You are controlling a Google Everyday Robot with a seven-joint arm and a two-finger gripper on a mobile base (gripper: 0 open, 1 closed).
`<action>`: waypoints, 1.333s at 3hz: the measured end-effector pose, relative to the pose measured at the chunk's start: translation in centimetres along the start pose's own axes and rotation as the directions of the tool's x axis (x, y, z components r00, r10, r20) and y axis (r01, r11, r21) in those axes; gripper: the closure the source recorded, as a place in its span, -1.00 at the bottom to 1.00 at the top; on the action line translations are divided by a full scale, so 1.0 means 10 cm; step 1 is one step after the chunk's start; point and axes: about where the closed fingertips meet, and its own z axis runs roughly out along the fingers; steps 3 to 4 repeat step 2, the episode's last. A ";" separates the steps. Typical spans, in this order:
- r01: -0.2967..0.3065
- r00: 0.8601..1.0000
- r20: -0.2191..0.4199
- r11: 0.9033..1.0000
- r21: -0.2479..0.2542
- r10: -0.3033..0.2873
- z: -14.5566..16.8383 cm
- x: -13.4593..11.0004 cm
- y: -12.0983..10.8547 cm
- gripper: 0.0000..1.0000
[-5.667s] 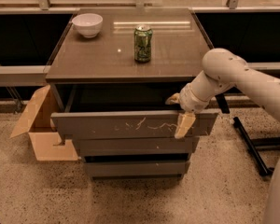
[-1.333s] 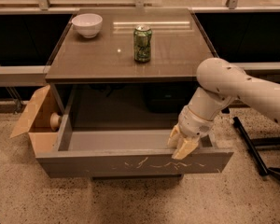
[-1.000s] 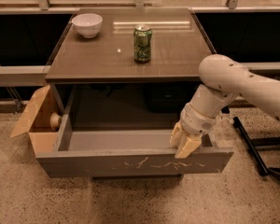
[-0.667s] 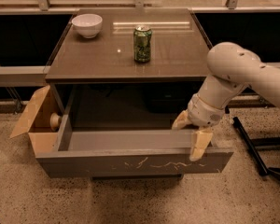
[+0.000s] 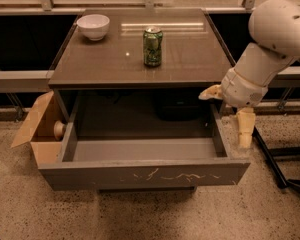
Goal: Open top drawer
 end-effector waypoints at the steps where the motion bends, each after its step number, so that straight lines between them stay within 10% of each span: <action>1: 0.015 0.999 -0.045 0.995 0.098 -0.011 -0.68 0.03 -0.10 -1.00; 4: 0.027 0.997 -0.074 0.985 0.171 -0.015 -1.11 0.02 -0.18 -1.00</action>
Offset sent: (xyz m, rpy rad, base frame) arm 0.0259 -0.0469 0.1383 -0.0505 -0.2036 -0.0362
